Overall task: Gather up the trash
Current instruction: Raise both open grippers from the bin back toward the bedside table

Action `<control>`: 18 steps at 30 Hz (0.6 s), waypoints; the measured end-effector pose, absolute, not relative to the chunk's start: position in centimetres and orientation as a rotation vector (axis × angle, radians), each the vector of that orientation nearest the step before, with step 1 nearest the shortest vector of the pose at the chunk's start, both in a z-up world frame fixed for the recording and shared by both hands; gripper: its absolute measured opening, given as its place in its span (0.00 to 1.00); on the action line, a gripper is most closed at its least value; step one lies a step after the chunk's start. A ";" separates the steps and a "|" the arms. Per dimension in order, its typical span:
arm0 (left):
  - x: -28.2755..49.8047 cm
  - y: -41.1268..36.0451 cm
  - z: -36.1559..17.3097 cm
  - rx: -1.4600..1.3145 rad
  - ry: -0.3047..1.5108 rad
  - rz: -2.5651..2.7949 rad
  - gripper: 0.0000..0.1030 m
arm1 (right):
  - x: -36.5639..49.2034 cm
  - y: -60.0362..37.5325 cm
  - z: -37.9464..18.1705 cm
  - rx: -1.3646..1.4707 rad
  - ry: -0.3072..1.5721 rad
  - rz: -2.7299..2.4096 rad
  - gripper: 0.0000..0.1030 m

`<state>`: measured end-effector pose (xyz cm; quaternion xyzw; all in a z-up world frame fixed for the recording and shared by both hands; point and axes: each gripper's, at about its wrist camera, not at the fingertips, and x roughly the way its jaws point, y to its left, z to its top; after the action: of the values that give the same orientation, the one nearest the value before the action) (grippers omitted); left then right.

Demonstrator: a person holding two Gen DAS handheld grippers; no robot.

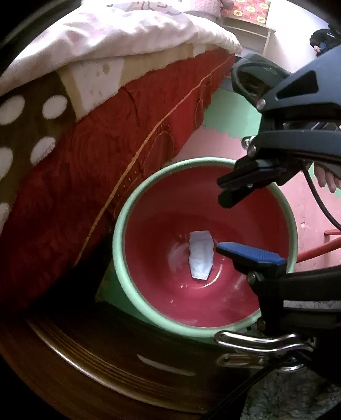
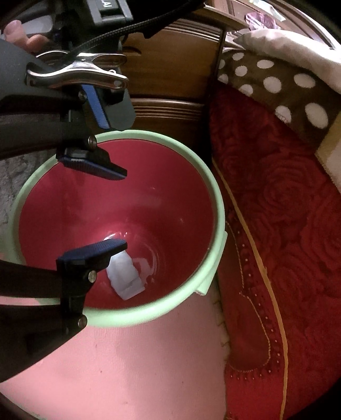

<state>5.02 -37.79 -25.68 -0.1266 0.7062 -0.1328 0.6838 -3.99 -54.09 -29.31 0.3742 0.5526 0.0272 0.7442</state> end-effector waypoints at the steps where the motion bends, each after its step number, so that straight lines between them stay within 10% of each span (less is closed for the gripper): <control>1: 5.0 -37.9 -25.7 -0.280 1.577 -0.301 0.44 | -4.1 -54.2 -29.2 0.817 1.209 0.057 0.47; 18: 4.6 -38.3 -22.9 -0.267 1.495 -0.351 0.44 | -5.2 -54.9 -27.0 0.804 1.137 0.017 0.46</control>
<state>4.57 -38.32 -22.85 -0.1202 0.6743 -0.1582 0.7113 -5.17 -54.90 -26.96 0.3703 0.5238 0.0077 0.7671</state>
